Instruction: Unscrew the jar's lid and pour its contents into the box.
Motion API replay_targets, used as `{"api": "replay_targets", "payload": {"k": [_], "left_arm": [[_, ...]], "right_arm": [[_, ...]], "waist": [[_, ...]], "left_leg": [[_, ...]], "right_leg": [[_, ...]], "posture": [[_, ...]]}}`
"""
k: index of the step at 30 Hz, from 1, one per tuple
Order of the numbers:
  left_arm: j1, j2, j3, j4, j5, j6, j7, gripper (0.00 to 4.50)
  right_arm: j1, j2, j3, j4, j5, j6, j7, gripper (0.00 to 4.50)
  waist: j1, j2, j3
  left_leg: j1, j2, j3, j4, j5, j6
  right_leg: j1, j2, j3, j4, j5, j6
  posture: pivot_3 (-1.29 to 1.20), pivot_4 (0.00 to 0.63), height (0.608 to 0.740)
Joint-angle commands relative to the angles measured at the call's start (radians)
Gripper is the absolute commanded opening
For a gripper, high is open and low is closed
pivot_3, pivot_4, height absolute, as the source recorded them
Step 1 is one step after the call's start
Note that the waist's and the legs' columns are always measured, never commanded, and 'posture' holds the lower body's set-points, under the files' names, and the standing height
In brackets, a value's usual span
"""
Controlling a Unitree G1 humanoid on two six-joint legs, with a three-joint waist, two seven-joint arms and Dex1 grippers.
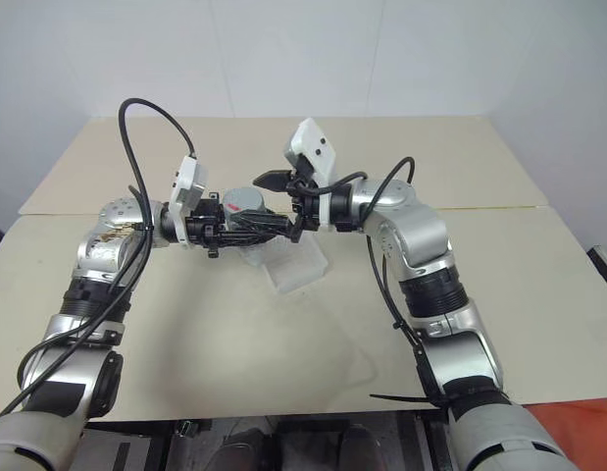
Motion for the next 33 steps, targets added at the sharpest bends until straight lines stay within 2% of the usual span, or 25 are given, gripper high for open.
{"api": "replay_targets", "payload": {"k": [1, 13, 19, 26, 33], "left_arm": [[0.015, 0.027, 0.028, -0.057, -0.029, -0.003, -0.030, 1.94], [0.038, 0.037, 0.037, -0.085, -0.031, 0.015, -0.033, 1.94], [0.000, 0.011, 0.033, -0.035, -0.010, -0.005, -0.006, 1.94], [-0.015, -0.013, 0.034, -0.014, -0.006, -0.021, 0.012, 1.94], [-0.013, -0.014, 0.035, -0.022, -0.011, -0.019, 0.007, 1.94]], "right_arm": [[-0.013, -0.065, -0.100, 0.040, -0.011, -0.027, -0.030, 4.47], [0.025, -0.100, -0.139, 0.038, 0.002, -0.020, -0.029, 4.47], [0.049, -0.112, -0.132, -0.090, 0.053, 0.020, 0.011, 4.47], [0.048, -0.055, -0.079, -0.222, 0.089, 0.050, -0.001, 4.47], [0.001, 0.023, -0.014, -0.127, 0.005, -0.026, -0.032, 4.47]], "waist": [[-0.001, 0.000, 0.000], [0.002, 0.000, 0.000], [0.003, 0.000, 0.000], [0.003, 0.000, 0.000], [0.002, 0.000, 0.000]], "left_leg": [[0.000, 0.000, 0.000, 0.000, 0.000, 0.000], [0.000, 0.000, 0.000, 0.000, 0.000, 0.000], [0.000, 0.000, 0.000, 0.000, 0.000, 0.000], [0.000, 0.000, 0.000, 0.000, 0.000, 0.000], [0.000, 0.000, 0.000, 0.000, 0.000, 0.000]], "right_leg": [[0.000, 0.000, 0.000, 0.000, 0.000, 0.000], [0.000, 0.000, 0.000, -0.001, 0.000, 0.000], [0.000, 0.000, 0.000, -0.001, 0.000, 0.000], [0.000, 0.000, -0.001, -0.001, 0.000, 0.000], [0.000, 0.000, -0.001, -0.001, 0.000, 0.000]], "posture": [[0.00, 0.150, 0.740], [0.00, 0.150, 0.740], [0.00, 0.150, 0.740], [0.00, 0.150, 0.740], [0.00, 0.150, 0.740]]}}
